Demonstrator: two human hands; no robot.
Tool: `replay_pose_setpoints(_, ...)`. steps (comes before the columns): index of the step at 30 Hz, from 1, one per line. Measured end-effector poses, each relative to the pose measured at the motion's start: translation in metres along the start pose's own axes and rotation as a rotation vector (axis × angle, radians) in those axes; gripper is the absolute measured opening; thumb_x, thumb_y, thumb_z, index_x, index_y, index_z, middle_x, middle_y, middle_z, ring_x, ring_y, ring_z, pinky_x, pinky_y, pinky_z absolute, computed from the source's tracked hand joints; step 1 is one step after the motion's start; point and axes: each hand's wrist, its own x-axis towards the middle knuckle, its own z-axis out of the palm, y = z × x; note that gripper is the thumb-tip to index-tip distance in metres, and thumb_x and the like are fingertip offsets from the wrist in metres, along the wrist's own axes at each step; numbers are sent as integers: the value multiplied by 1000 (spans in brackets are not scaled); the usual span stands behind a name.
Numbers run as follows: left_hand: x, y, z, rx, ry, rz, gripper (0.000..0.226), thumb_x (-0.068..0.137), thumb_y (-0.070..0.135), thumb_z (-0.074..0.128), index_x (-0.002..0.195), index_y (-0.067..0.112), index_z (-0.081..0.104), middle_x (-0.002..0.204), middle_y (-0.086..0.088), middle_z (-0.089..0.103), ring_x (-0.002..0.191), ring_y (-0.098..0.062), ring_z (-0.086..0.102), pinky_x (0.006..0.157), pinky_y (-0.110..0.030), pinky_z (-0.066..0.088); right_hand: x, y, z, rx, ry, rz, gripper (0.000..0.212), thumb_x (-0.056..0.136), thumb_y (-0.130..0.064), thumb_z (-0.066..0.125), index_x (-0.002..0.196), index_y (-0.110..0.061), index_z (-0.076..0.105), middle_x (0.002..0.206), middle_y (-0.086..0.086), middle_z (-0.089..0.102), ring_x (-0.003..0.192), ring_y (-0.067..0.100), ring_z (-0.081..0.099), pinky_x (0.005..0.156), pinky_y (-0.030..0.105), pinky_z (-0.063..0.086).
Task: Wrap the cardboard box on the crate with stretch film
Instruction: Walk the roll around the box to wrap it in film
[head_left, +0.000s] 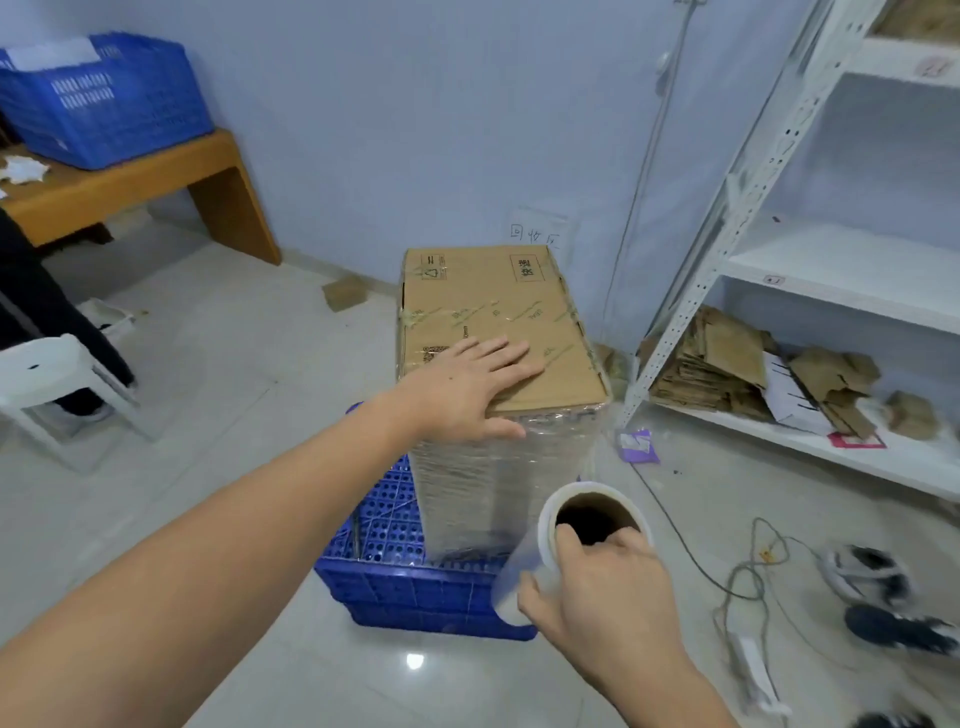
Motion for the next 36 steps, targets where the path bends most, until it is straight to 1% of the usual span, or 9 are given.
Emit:
replay_pose_setpoints(3, 3, 0, 8, 9, 24, 3, 86, 94, 81, 31, 164, 39, 4, 173, 6, -3, 159, -18, -4, 129, -46, 2, 7, -12, 13, -21, 70, 76, 58, 70, -72, 46, 49, -18, 46, 34, -4, 39, 39, 20, 27, 53, 24, 21)
replay_pose_setpoints(7, 2, 0, 10, -24, 41, 4, 84, 95, 81, 30, 164, 40, 5, 173, 6, -1, 159, -19, -2, 129, -45, 1, 5, -21, 21, -101, 163, 24, 50, 69, -54, 72, 49, -18, 43, 35, -1, 38, 42, 20, 21, 55, 25, 21)
replay_pose_setpoints(10, 4, 4, 7, -25, 19, 0, 83, 96, 79, 30, 164, 39, 4, 173, 5, -2, 159, -19, -3, 129, -45, 0, -1, -25, 26, -78, 193, -44, 49, 76, -52, 64, 55, -22, 31, 37, -2, 38, 45, 20, 22, 54, 27, 22)
replay_pose_setpoints(13, 4, 3, 7, -24, 30, 7, 82, 97, 78, 29, 164, 39, 3, 173, 5, -3, 159, -20, -3, 129, -46, 1, -2, -26, 21, -41, 206, -67, 45, 76, -56, 55, 54, -22, 36, 40, -5, 41, 47, 20, 35, 50, 26, 25)
replay_pose_setpoints(17, 1, 1, 10, -25, 42, 14, 82, 96, 78, 30, 164, 39, 3, 173, 5, -2, 159, -20, -2, 129, -47, 2, 4, -41, 17, -22, 142, -215, 45, 73, -58, 62, 55, -23, 42, 42, -6, 44, 50, 18, 34, 50, 25, 33)
replay_pose_setpoints(22, 1, 0, 9, -28, 49, 13, 82, 97, 77, 32, 164, 39, 4, 173, 5, -1, 159, -20, -2, 129, -46, 1, 16, -60, 19, -18, 124, -335, 42, 73, -52, 69, 54, -23, 44, 43, -8, 44, 46, 16, 36, 61, 24, 21)
replay_pose_setpoints(26, 4, 1, 10, -31, 46, 10, 82, 97, 77, 32, 164, 39, 5, 173, 5, -1, 159, -20, -2, 129, -47, 2, 23, -64, 30, 0, 66, -409, 39, 75, -51, 68, 54, -23, 50, 45, -6, 46, 47, 18, 37, 62, 26, 32)
replay_pose_setpoints(31, 4, 0, 11, -21, 57, 9, 83, 96, 78, 33, 164, 39, 6, 173, 5, 0, 159, -20, -1, 129, -47, 2, 23, -67, 27, 4, 57, -382, 40, 73, -52, 67, 58, -25, 43, 46, -8, 47, 47, 15, 39, 64, 25, 31)
replay_pose_setpoints(36, 4, 0, 9, -24, 54, 5, 83, 95, 79, 32, 163, 40, 6, 173, 6, 0, 159, -18, -2, 129, -46, 2, 14, -77, 29, -65, -39, -339, 52, 53, -58, 83, 62, -23, 46, 44, -8, 46, 41, 14, 40, 58, 25, 37)
